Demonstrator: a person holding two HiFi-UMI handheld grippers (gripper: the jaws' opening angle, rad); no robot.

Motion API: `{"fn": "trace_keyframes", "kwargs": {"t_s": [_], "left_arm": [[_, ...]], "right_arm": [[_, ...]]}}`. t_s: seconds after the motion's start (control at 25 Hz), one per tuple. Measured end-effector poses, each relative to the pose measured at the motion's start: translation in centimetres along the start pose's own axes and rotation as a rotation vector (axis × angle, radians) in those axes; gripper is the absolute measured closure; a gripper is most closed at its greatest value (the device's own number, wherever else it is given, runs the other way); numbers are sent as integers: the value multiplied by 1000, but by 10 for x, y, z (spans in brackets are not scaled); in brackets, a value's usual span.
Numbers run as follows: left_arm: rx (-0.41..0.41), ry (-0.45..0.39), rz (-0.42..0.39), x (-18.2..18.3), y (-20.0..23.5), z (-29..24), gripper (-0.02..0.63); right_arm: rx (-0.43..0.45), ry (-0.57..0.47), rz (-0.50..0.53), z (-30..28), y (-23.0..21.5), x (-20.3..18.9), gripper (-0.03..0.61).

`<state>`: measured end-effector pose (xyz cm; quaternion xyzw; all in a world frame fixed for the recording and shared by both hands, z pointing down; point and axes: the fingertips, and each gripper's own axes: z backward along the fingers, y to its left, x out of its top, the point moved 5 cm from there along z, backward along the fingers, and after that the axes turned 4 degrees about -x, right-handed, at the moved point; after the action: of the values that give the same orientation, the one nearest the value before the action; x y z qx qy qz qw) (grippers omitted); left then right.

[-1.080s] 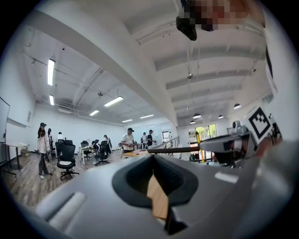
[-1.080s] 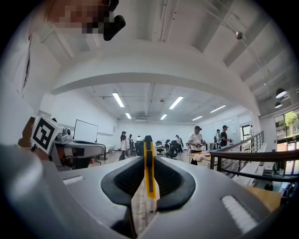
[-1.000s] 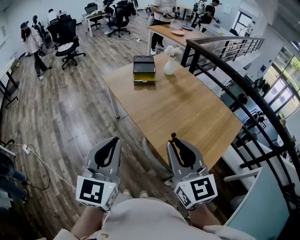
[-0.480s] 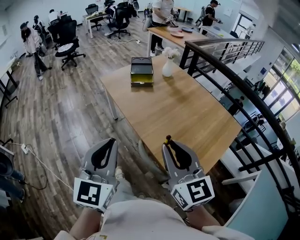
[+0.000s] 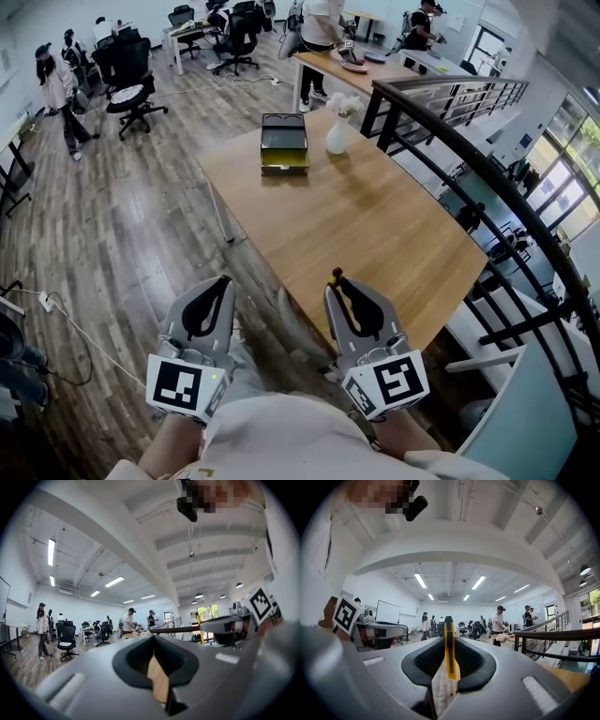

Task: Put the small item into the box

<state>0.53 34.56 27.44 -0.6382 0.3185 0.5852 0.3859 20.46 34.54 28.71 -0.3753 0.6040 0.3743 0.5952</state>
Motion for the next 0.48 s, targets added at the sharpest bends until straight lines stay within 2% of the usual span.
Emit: {"fn": "trace_keyframes", "kwargs": {"t_s": [0.48], "left_arm": [[-36, 18, 9, -18, 82, -72, 614]], "right_arm": [[-39, 19, -23, -101, -14, -7, 512]]}}
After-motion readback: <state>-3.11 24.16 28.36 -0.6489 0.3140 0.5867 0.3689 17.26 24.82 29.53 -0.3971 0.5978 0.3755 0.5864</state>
